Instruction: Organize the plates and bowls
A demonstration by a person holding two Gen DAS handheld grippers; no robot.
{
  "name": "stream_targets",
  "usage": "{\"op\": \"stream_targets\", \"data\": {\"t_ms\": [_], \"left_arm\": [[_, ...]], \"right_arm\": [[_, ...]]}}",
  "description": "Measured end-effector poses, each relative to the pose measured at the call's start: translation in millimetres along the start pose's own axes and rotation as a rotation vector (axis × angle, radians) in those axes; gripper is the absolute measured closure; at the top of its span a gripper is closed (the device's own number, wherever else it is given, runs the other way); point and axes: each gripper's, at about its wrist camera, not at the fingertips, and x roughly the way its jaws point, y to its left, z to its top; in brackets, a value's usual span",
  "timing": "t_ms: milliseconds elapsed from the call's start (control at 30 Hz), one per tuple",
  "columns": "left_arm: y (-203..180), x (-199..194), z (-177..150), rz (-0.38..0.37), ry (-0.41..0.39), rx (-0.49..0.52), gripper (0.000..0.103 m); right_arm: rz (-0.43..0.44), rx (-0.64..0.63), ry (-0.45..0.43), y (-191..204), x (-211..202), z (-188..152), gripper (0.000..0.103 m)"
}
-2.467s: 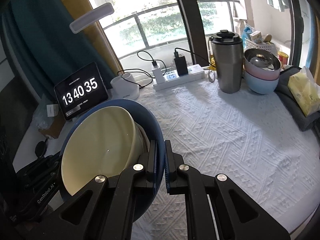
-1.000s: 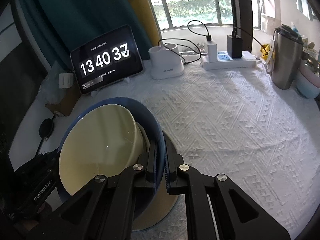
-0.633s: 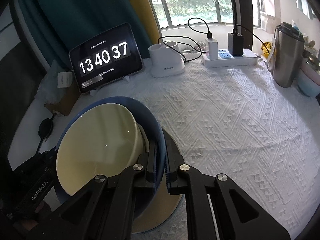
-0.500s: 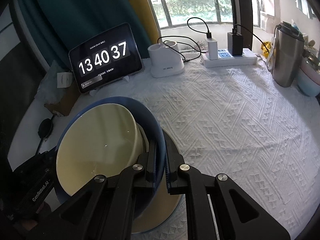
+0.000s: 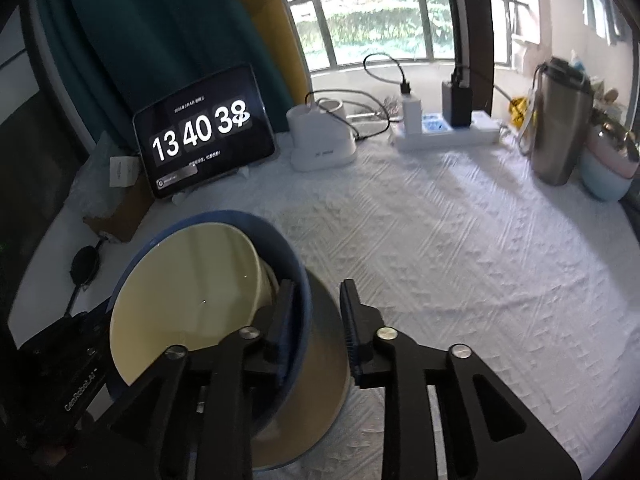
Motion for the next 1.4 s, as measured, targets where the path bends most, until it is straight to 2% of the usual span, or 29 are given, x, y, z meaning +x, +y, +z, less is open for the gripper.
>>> {"op": "stream_targets", "data": {"t_ms": [200, 267, 333, 533, 667, 800, 1133, 1400], "left_arm": [[0.5, -13.1, -1.4, 0.016, -0.029, -0.008, 0.080], [0.1, -17.8, -2.5, 0.024, -0.036, -0.010, 0.066], [1.4, -22.6, -3.5, 0.037, -0.048, -0.018, 0.063], [0.2, -39.1, -7.2, 0.033, -0.074, -0.028, 0.055], [-5.5, -51.8, -9.9, 0.025, -0.094, -0.025, 0.035], [-9.8, -62.4, -12.7, 0.018, -0.108, -0.024, 0.033], [-24.6, -88.3, -20.8, 0.006, -0.155, -0.016, 0.014], [-44.7, -112.0, -30.1, -0.042, -0.199, 0.019, 0.012]], "right_arm": [[-0.009, 0.005, -0.016, -4.6, -11.0, -1.7, 0.074], [-0.013, 0.003, -0.019, -5.3, -14.6, -3.0, 0.073], [-0.014, 0.002, -0.024, -5.1, -18.6, -4.3, 0.066], [-0.016, 0.002, -0.043, -6.3, -33.2, -10.6, 0.061], [-0.019, -0.005, -0.056, -6.4, -42.7, -15.5, 0.060], [-0.022, -0.009, -0.068, -7.2, -52.4, -20.6, 0.059], [-0.039, -0.027, -0.096, -9.1, -73.7, -33.7, 0.058], [-0.061, -0.040, -0.135, -12.3, -99.2, -43.7, 0.058]]}}
